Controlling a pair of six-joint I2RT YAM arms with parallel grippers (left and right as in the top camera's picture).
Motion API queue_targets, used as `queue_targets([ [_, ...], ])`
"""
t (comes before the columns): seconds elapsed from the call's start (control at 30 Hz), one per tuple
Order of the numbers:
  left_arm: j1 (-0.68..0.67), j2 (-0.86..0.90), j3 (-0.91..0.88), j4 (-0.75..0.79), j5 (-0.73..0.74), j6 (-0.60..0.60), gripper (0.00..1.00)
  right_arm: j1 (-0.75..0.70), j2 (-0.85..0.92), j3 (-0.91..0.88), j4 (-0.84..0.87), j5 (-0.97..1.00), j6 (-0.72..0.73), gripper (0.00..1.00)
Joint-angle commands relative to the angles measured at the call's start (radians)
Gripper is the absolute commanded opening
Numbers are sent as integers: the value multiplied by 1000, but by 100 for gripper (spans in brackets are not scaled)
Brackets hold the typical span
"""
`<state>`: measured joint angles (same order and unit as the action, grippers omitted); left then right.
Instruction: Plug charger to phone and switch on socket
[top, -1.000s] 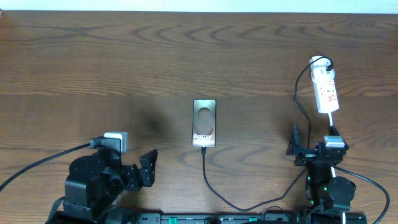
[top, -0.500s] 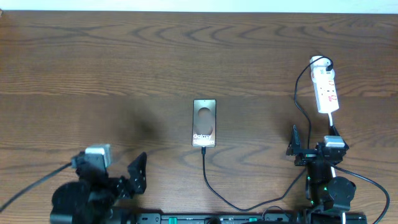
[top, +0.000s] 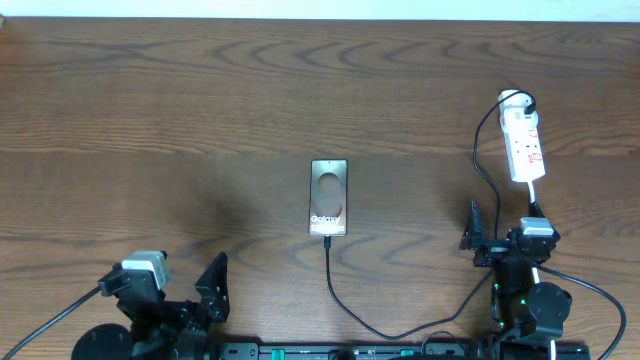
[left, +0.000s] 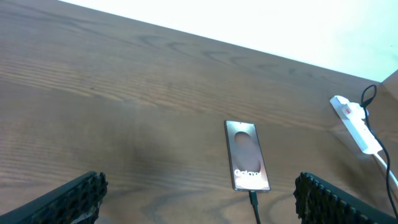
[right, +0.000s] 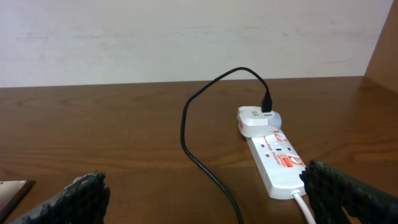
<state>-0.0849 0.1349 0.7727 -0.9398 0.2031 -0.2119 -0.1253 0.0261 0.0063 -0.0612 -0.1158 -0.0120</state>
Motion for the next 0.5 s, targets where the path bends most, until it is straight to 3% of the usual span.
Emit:
queue_targets([
  [0.0,4,-36,-13,-12,-46,10,98,-4,4,-1,-4,2,-11,99],
  [0.13,7,-81,-40,37,-114,10,98,-4,4,-1,-4,2,-11,99],
  [0.33,19,-107,-202,381,-99,171,98,-4,4,-1,-4,2,-11,99],
  [0.47,19,-108,-343,548,-98,178,98,-4,4,-1,-4,2,-11,99],
])
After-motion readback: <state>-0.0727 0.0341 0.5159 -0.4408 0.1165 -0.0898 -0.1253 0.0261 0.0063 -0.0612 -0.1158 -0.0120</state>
